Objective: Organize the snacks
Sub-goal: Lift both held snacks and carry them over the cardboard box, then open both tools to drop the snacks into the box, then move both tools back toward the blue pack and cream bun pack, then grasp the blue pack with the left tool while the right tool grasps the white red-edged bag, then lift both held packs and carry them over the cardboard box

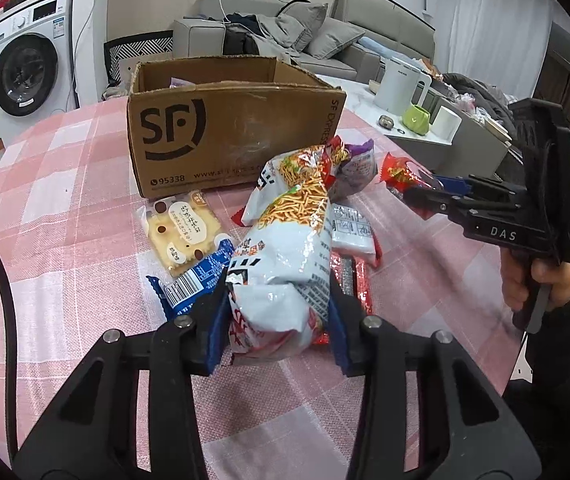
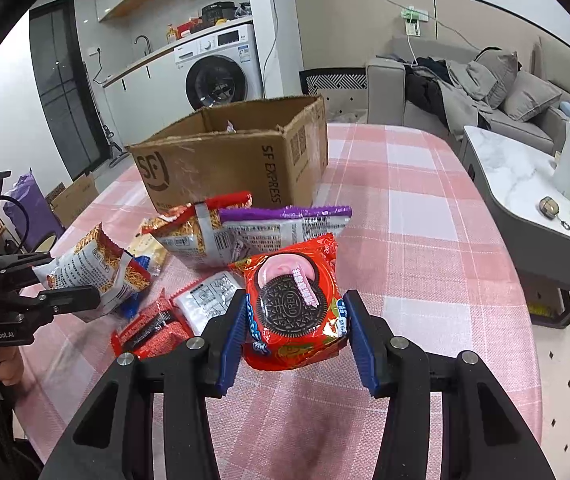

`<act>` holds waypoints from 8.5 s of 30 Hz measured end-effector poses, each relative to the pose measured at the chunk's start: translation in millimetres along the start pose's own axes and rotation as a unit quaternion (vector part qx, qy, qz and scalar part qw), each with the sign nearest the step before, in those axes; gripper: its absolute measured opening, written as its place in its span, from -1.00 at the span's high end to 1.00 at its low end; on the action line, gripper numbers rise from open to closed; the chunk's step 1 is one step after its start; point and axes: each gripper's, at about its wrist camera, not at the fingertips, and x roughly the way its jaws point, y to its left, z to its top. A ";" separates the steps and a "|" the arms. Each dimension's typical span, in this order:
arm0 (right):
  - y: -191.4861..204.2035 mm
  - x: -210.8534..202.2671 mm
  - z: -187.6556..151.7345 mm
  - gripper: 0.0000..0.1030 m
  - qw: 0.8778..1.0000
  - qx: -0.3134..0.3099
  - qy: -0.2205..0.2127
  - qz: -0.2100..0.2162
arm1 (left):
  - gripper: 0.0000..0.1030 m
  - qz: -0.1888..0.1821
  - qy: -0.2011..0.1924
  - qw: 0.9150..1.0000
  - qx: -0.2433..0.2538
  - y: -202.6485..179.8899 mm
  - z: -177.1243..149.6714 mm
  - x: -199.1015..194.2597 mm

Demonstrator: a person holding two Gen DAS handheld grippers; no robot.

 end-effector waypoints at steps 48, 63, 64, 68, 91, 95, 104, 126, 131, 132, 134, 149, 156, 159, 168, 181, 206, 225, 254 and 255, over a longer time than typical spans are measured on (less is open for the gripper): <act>48.9 -23.2 86.6 0.07 0.996 -0.019 -0.081 0.041 | 0.25 0.067 -0.114 0.990 -0.042 36.9 125.1 -41.3; 51.5 3.3 125.3 0.07 0.996 -0.017 -0.075 0.049 | 0.25 0.089 -0.103 0.990 -0.030 49.5 175.3 3.0; 52.2 6.7 127.3 0.07 0.996 -0.015 -0.074 0.048 | 0.25 0.091 -0.101 0.990 -0.030 50.8 178.6 7.5; 53.3 19.0 134.3 0.07 0.996 -0.010 -0.072 0.049 | 0.25 0.090 -0.096 0.991 -0.030 53.2 183.5 22.5; 45.3 75.8 156.0 0.07 0.998 0.001 -0.058 0.036 | 0.26 0.112 -0.080 0.990 -0.040 83.8 206.8 86.9; 43.0 78.5 158.7 0.01 0.997 0.005 -0.064 0.041 | 0.25 0.109 -0.077 0.990 -0.050 91.6 206.9 88.9; 42.3 51.4 152.1 -0.83 0.995 -0.012 -0.093 0.032 | -0.66 0.109 -0.094 0.989 -0.048 89.3 194.6 60.1; 11.0 5.0 51.2 -0.99 0.998 0.046 -0.029 0.017 | -0.98 0.125 -0.070 0.987 -0.071 72.0 78.2 -4.8; 13.6 11.2 35.4 -0.99 0.999 0.050 -0.009 0.010 | -0.98 0.127 -0.048 0.988 -0.075 69.8 60.7 2.7; 14.5 12.9 32.1 -0.99 0.999 0.050 -0.004 0.010 | -0.98 0.126 -0.045 0.988 -0.077 69.9 56.8 4.2; 16.7 15.7 28.6 -0.99 0.999 0.047 0.003 0.010 | -0.98 0.123 -0.037 0.988 -0.082 69.2 50.6 7.4; 26.1 33.2 11.1 -0.99 0.998 0.045 0.042 -0.005 | -0.98 0.119 0.015 0.989 -0.084 58.5 23.4 31.9; 29.6 45.0 9.9 -0.99 0.997 0.059 0.044 -0.006 | -0.98 0.119 0.025 0.989 -0.084 58.7 20.6 39.0; 31.7 48.9 9.8 -0.99 0.997 0.069 0.041 -0.012 | -0.98 0.119 0.029 0.989 -0.084 59.2 19.8 41.2; 38.5 65.3 10.7 -0.99 0.995 0.080 0.054 -0.008 | -0.98 0.119 0.042 0.989 -0.080 59.1 16.9 49.6; 50.2 81.9 10.2 -0.99 0.995 0.072 0.071 -0.010 | -0.98 0.116 0.060 0.989 -0.064 57.5 12.9 62.3; 14.6 61.4 2.0 -0.99 0.994 0.073 0.075 -0.023 | -0.98 0.110 0.070 0.989 -0.072 66.8 8.7 68.2; 32.4 67.7 -2.9 -0.37 0.997 0.020 0.073 -0.034 | -0.53 0.084 0.069 0.991 -0.080 75.6 7.6 67.7; 49.9 21.1 8.2 -0.07 1.000 -0.018 0.023 0.009 | 0.04 0.032 0.002 0.998 -0.048 50.3 17.4 6.5; 48.9 18.9 9.8 -0.07 1.000 -0.018 0.019 0.012 | 0.04 0.033 -0.001 0.998 -0.049 50.2 18.6 2.8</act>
